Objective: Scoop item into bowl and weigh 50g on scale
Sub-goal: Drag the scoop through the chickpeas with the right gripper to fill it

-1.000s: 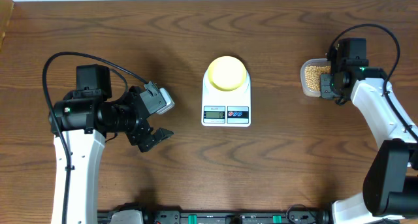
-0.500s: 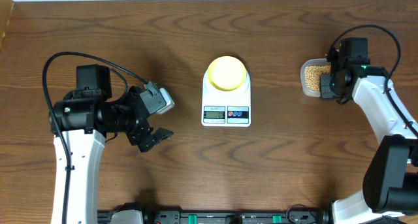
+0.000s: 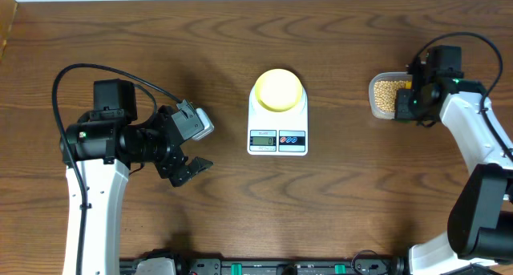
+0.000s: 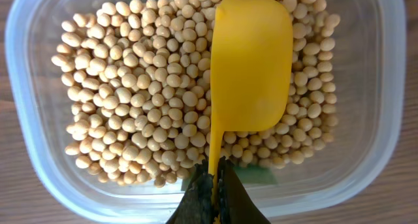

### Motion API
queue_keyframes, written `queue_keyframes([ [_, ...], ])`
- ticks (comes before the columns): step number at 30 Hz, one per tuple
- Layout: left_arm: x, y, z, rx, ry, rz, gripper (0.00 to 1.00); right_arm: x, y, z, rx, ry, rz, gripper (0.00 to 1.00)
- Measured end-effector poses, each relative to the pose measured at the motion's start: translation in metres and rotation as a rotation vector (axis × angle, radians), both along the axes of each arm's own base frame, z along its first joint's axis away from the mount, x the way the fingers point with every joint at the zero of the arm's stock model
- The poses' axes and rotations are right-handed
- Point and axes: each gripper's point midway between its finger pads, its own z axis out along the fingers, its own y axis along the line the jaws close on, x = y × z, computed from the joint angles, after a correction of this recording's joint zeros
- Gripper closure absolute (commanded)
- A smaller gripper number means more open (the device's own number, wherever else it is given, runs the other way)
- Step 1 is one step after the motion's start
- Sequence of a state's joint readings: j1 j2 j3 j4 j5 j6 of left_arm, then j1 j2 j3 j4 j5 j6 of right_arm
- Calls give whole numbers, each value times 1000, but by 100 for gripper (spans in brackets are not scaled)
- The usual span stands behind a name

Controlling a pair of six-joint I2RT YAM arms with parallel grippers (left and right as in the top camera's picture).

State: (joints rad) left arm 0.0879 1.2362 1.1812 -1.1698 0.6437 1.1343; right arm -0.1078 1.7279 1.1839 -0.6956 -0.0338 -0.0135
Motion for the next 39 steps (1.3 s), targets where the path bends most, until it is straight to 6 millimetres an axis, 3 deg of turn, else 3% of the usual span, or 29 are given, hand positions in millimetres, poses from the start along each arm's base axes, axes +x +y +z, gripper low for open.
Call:
queue_keyframes([
  [27,0,0,0,0,0,0,2,-5,11,11,409,-18,-46,99],
  [39,0,0,0,0,0,0,2,-10,3,10,507,-10,-93,99],
])
